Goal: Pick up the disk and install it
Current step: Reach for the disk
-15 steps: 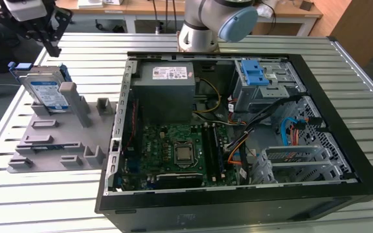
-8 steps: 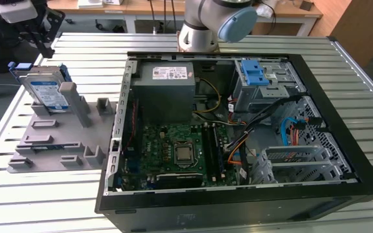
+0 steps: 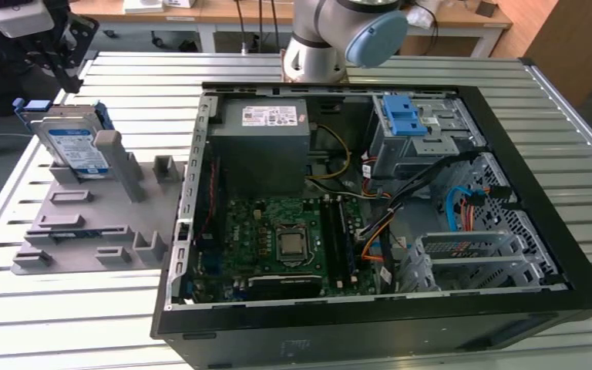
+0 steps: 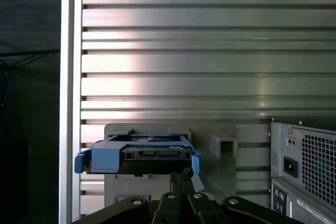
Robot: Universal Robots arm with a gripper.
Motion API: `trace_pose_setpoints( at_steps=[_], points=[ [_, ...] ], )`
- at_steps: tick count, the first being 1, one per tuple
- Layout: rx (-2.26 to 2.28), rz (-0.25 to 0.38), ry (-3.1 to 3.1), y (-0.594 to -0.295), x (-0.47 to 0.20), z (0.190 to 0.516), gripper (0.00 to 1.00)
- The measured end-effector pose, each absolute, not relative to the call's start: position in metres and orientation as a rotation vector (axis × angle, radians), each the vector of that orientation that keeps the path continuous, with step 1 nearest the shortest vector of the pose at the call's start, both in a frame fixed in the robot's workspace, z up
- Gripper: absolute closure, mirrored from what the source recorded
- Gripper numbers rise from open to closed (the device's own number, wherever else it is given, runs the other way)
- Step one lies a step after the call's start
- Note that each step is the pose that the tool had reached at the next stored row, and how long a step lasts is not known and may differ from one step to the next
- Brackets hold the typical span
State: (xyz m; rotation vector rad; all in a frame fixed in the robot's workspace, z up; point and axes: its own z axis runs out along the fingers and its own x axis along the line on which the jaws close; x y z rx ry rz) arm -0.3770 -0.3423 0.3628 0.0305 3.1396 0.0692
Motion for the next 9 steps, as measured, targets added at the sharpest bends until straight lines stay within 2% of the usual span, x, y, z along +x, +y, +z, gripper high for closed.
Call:
trace_pose_setpoints(
  at_steps=[9],
  points=[
    [0.031,0.069,3.14,-0.3423,-0.3829,0.3616,0.89]
  ],
)
